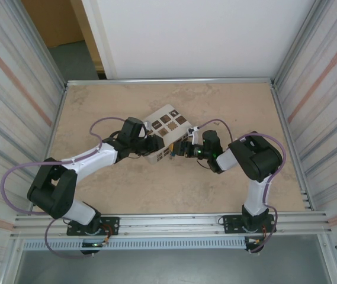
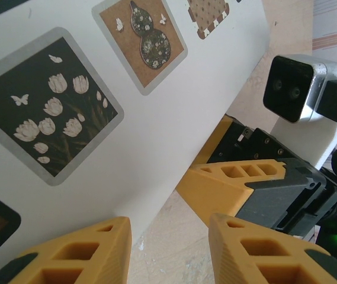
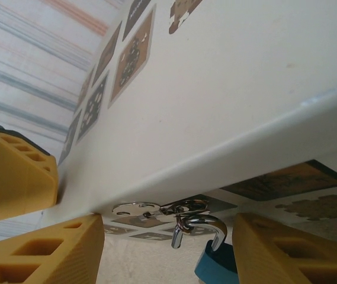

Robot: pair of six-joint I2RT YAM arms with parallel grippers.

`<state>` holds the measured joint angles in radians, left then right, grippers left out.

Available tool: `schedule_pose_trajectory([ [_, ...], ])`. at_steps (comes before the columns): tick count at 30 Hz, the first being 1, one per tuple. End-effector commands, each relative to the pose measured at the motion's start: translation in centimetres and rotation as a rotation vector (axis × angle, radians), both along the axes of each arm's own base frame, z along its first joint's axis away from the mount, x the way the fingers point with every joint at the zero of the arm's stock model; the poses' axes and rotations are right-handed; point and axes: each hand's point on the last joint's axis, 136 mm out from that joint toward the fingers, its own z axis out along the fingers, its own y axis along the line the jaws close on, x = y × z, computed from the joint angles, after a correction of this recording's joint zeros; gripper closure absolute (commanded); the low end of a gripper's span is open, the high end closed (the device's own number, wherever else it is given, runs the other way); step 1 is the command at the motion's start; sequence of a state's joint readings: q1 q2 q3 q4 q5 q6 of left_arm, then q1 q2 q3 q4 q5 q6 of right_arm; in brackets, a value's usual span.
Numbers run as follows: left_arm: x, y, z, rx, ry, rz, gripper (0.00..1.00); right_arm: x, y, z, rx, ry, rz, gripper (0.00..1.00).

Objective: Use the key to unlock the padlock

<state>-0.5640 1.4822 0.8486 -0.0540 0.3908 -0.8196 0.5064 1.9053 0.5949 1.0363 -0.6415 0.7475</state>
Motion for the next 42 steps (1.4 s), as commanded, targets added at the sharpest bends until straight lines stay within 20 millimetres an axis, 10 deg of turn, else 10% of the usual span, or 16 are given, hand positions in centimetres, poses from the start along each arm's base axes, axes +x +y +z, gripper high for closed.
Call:
schedule_pose_trajectory([
  [1,-2.6,1.7,-3.3,0.084,0.134,0.010,0.61,-0.2,0.5,-0.7,-0.017,0.016,0.040,0.41],
  [42,-2.7,2.6,-3.3,0.097,0.137,0.021,0.61,-1.2,-0.4,0.9,0.039,-0.038,0.066,0.97],
])
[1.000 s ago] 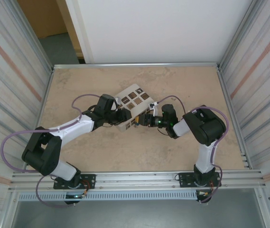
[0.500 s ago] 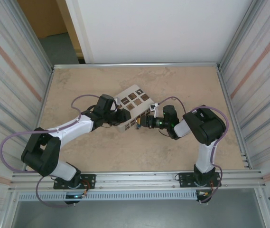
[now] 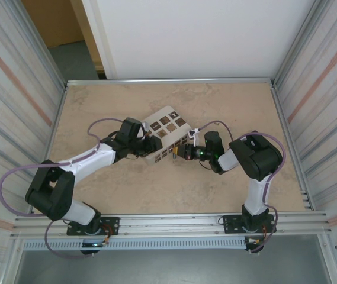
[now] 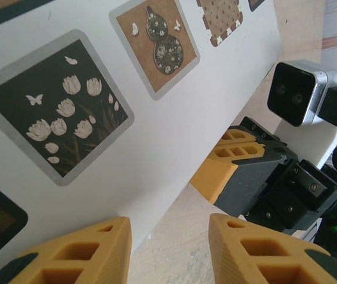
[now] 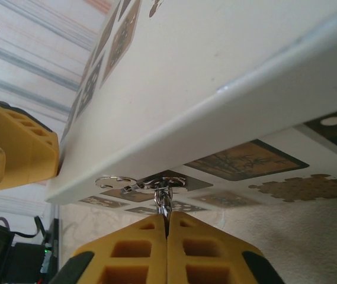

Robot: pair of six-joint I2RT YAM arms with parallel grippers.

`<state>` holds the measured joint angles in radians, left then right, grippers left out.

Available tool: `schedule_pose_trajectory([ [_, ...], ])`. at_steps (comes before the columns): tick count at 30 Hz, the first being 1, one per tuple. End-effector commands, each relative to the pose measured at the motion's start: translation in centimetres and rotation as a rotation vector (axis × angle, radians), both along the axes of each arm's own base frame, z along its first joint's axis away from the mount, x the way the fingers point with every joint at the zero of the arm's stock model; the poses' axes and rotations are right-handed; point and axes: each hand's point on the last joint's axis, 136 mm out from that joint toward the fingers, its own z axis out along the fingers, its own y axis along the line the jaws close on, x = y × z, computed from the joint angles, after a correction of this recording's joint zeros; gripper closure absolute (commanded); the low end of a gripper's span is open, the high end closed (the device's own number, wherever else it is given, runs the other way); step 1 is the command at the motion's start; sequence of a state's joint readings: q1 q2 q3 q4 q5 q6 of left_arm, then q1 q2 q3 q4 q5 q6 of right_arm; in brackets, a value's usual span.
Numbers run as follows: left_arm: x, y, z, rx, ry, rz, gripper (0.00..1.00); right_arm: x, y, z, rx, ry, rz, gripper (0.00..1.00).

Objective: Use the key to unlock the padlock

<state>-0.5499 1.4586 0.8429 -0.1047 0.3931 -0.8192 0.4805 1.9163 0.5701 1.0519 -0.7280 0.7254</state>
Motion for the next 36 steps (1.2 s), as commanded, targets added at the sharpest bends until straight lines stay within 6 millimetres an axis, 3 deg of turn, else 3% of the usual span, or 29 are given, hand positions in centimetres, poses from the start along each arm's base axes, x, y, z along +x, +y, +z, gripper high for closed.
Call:
schedule_pose_trajectory([
  [1,-2.2,1.7,-3.1,0.079,0.108,0.008,0.61,0.2,0.0,1.5,0.030,-0.045,-0.010,1.00],
  [19,-4.1,1.4,-3.4,0.076,0.125,-0.012,0.61,2.5,-0.3,2.8,0.138,0.072,-0.326,1.00],
  [25,-4.4,1.6,-3.7,0.084,0.126,-0.012,0.61,2.9,0.8,3.1,0.162,0.095,-0.367,1.00],
  [36,-4.5,2.1,-3.7,0.083,0.120,-0.002,0.61,3.9,0.4,3.1,0.182,0.116,-0.431,1.00],
])
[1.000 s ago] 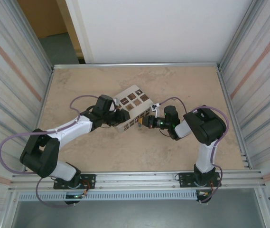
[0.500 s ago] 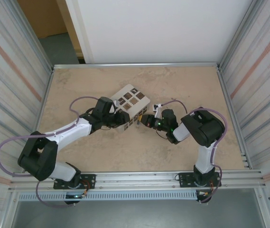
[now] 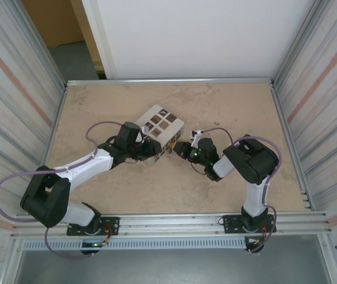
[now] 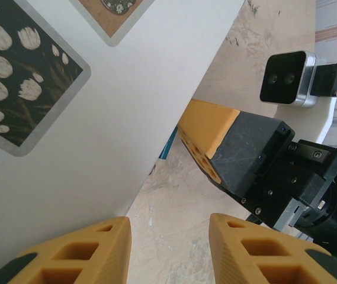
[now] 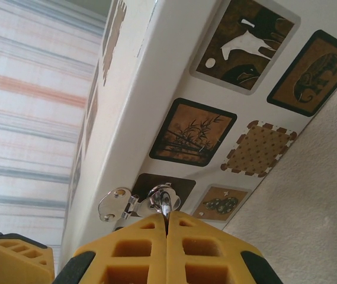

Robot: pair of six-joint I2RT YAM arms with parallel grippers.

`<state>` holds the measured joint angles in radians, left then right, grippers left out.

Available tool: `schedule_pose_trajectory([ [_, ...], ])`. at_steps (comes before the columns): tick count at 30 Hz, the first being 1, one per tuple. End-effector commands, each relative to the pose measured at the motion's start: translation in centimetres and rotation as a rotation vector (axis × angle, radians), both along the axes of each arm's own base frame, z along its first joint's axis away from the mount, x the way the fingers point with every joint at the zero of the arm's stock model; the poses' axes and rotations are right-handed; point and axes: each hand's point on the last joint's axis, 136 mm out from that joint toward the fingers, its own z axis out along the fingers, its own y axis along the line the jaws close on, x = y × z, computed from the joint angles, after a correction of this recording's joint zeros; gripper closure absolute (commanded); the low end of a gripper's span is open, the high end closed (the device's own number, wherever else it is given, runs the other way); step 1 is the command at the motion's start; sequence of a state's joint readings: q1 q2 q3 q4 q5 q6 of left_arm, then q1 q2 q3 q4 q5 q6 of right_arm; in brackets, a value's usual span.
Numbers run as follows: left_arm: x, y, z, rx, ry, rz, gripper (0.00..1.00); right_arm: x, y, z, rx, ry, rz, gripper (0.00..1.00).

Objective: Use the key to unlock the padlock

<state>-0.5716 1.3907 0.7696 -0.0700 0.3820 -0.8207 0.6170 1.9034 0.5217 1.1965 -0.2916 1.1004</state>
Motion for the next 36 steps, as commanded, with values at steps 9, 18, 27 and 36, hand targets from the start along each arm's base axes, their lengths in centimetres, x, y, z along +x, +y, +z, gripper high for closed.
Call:
schedule_pose_trajectory([
  [9,-2.9,2.1,-3.9,0.095,0.147,0.018,0.61,3.1,0.1,3.6,0.131,-0.021,-0.120,1.00],
  [18,-2.8,2.2,-4.1,0.092,0.152,0.019,0.60,4.0,0.0,4.2,0.147,-0.024,-0.182,1.00],
  [27,-2.8,2.3,-4.0,0.088,0.153,0.022,0.60,5.0,-0.8,3.7,0.128,-0.023,-0.230,1.00],
  [36,-2.6,2.6,-3.5,0.082,0.143,0.030,0.59,4.9,-2.5,3.8,0.082,-0.040,-0.265,1.00],
])
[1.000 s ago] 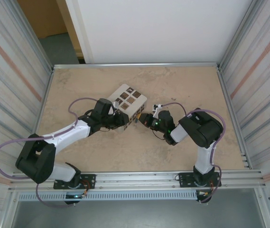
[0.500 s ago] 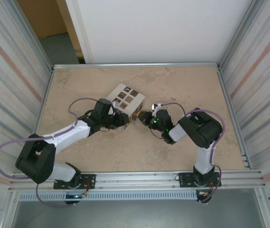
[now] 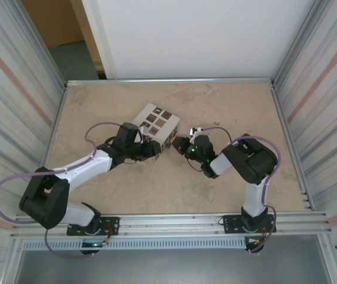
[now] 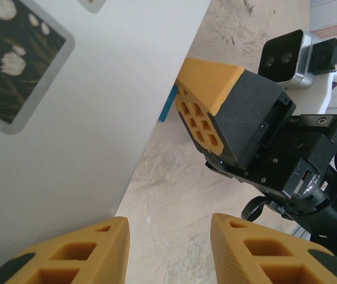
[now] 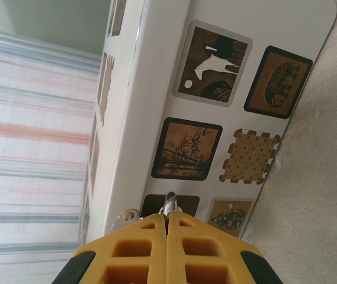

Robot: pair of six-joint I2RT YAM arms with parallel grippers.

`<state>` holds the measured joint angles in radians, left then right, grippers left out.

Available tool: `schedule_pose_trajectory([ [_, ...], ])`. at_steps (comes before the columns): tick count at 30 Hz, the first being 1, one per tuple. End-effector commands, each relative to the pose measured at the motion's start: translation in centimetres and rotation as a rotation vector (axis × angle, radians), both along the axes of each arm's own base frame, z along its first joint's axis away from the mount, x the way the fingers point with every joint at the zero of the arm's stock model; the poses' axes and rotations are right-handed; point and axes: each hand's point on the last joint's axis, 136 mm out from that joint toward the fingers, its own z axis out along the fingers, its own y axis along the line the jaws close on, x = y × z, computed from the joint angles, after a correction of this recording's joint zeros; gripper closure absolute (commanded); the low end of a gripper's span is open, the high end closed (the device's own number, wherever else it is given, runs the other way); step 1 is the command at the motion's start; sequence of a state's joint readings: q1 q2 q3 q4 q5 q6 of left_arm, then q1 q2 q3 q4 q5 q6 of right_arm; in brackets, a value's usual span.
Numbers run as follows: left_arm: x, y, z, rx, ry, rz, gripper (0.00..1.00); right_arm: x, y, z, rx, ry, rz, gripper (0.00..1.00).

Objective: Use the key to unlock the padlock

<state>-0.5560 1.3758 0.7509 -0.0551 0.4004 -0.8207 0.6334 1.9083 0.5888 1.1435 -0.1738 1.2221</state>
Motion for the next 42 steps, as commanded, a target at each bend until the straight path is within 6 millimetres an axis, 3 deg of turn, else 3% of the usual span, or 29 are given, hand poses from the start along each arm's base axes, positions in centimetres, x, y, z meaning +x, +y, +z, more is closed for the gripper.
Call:
schedule_pose_trajectory([
  [1,-2.5,2.3,-3.6,0.098,0.145,0.027,0.59,2.7,-2.8,3.2,0.023,-0.104,-0.146,1.00],
  [11,-2.3,1.9,-3.3,0.080,0.140,0.024,0.59,3.2,-2.5,3.6,0.047,-0.107,-0.154,1.00],
  [17,-1.0,1.3,-0.4,0.061,0.070,0.019,0.58,2.3,-2.5,2.7,0.002,-0.091,-0.163,1.00],
  [25,-0.2,1.3,2.6,0.046,0.002,0.019,0.58,1.9,-3.5,3.5,-0.017,-0.108,-0.171,1.00],
  [34,-1.2,4.3,4.9,0.070,-0.099,0.095,0.55,-0.2,-5.1,4.8,-0.163,-0.133,-0.110,1.00],
  [42,-3.0,9.0,6.8,0.122,-0.201,0.214,0.39,-3.1,-7.7,7.0,-0.382,-0.179,-0.067,1.00],
])
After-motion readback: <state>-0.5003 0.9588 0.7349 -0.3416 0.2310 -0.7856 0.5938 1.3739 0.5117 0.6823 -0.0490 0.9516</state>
